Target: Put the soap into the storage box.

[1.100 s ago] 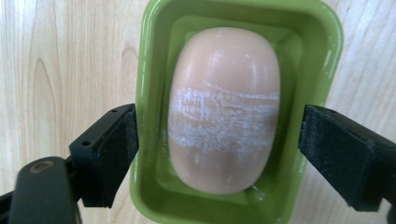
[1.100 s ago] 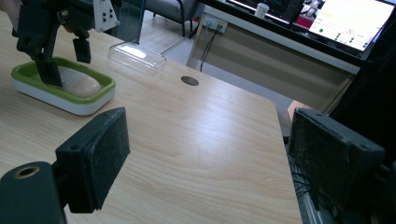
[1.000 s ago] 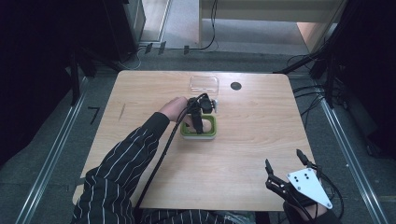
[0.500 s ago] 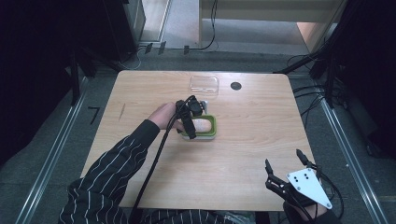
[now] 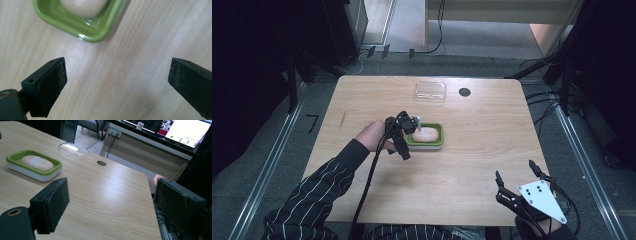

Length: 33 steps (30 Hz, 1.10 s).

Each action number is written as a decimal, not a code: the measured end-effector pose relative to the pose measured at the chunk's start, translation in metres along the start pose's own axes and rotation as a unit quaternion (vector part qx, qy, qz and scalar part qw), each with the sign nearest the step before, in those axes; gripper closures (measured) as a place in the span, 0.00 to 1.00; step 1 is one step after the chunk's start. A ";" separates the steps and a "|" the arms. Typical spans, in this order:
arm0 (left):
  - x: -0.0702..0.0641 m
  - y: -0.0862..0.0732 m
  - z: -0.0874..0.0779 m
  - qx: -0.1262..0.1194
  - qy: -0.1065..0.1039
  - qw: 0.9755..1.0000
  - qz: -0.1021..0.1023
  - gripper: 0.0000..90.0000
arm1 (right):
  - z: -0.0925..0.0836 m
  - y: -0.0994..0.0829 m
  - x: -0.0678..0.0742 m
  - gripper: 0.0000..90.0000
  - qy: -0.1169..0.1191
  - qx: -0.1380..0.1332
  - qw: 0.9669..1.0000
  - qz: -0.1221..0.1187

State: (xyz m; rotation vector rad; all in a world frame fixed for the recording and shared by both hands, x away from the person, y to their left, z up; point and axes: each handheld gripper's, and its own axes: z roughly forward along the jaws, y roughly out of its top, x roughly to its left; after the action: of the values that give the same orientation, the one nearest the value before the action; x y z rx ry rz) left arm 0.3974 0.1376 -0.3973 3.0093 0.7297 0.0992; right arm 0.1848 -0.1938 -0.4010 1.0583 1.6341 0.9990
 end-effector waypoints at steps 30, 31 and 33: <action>-0.029 -0.098 0.027 0.018 -0.015 0.997 -0.069 0.04 | 0.000 0.000 0.000 0.15 -0.001 0.001 1.000 0.002; -0.029 -0.098 0.027 0.018 -0.015 0.997 -0.069 0.04 | 0.000 0.000 0.000 0.15 -0.001 0.001 1.000 0.002; -0.030 -0.102 0.031 0.017 -0.011 0.997 -0.068 0.04 | 0.000 0.000 0.000 0.15 -0.001 0.000 1.000 0.002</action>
State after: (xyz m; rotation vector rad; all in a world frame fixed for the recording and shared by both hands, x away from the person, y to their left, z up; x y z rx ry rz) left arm 0.3268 0.2138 -0.4358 2.9769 0.9414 0.0496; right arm 0.1845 -0.1933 -0.4009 1.0638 1.6311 1.0002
